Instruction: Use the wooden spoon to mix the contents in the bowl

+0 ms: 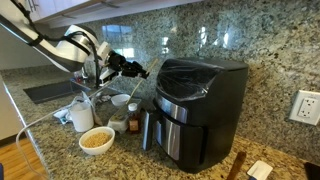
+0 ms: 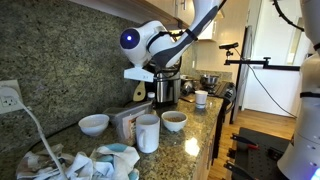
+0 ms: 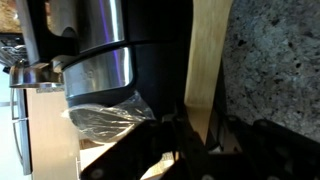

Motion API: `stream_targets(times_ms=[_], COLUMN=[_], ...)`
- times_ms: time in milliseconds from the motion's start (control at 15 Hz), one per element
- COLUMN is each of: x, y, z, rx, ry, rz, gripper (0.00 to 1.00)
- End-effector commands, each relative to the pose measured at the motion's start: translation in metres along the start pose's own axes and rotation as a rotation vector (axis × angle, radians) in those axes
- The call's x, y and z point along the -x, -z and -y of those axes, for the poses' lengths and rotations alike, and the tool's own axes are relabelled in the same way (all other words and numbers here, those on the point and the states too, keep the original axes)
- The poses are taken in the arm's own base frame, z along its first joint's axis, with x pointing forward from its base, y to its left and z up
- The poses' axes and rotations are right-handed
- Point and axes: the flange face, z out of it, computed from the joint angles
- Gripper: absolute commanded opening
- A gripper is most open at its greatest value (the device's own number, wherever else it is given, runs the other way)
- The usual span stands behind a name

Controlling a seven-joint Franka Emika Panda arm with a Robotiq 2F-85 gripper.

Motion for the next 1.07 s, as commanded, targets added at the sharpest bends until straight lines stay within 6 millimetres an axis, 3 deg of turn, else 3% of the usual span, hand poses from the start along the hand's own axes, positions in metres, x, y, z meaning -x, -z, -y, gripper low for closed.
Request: stream_targets(times_ms=[0, 200, 400, 1000], x=[-0.005, 0.003, 0.017, 0.045], y=[-0.008, -0.01, -0.013, -0.01], z=[0.038, 0.056, 0.061, 0.059], rx=[-0.062, -0.097, -0.113, -0.113], ry=[-0.021, -0.043, -0.053, -0.041], rz=[0.018, 0.072, 0.127, 0.272], gripper=[0.07, 0.07, 0.07, 0.07])
